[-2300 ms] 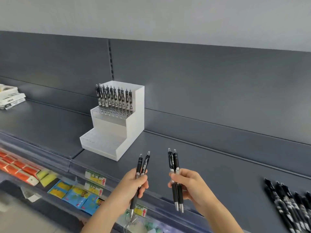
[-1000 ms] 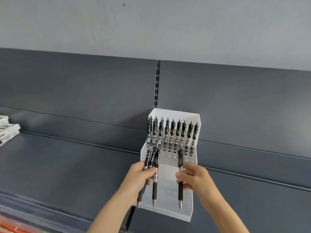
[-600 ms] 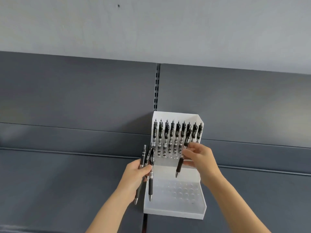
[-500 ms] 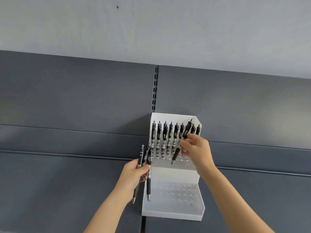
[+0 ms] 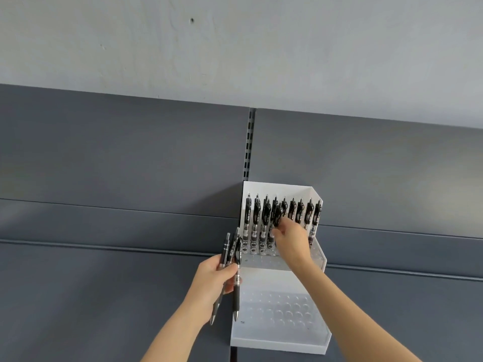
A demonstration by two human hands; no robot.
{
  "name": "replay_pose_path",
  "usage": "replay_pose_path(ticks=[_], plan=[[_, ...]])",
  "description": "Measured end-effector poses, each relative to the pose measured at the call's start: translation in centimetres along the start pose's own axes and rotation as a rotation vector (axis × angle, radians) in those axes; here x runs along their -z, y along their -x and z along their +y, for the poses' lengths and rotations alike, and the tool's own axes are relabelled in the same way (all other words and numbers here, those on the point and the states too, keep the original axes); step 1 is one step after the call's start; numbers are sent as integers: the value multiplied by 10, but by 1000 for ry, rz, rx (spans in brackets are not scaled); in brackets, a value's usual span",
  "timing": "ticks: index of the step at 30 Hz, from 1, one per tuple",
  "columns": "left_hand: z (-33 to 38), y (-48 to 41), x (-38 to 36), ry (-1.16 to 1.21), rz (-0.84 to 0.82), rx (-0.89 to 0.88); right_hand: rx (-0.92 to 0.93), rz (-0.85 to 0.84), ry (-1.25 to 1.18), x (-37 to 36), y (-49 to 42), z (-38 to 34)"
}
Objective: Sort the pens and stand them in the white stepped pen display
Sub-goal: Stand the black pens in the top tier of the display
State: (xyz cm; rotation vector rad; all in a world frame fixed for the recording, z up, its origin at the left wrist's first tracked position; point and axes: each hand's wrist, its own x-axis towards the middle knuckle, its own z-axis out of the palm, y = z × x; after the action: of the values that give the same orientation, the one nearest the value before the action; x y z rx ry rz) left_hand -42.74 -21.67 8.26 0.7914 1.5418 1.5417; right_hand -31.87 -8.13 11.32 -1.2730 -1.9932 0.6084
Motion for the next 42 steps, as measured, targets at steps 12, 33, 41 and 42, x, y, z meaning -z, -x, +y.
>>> replay_pose_path(ticks=[12, 33, 41, 42], plan=[[2, -4, -5, 19, 21, 0, -55, -66, 331, -6, -11, -5], [9, -1, -14, 267, -130, 40, 26, -212, -359, 8, 52, -15], [7, 0, -18, 159, -102, 83, -13, -59, -214, 32, 42, -6], [7, 0, -16, 136, -90, 92, -21, 15, -212, 38, 37, -3]])
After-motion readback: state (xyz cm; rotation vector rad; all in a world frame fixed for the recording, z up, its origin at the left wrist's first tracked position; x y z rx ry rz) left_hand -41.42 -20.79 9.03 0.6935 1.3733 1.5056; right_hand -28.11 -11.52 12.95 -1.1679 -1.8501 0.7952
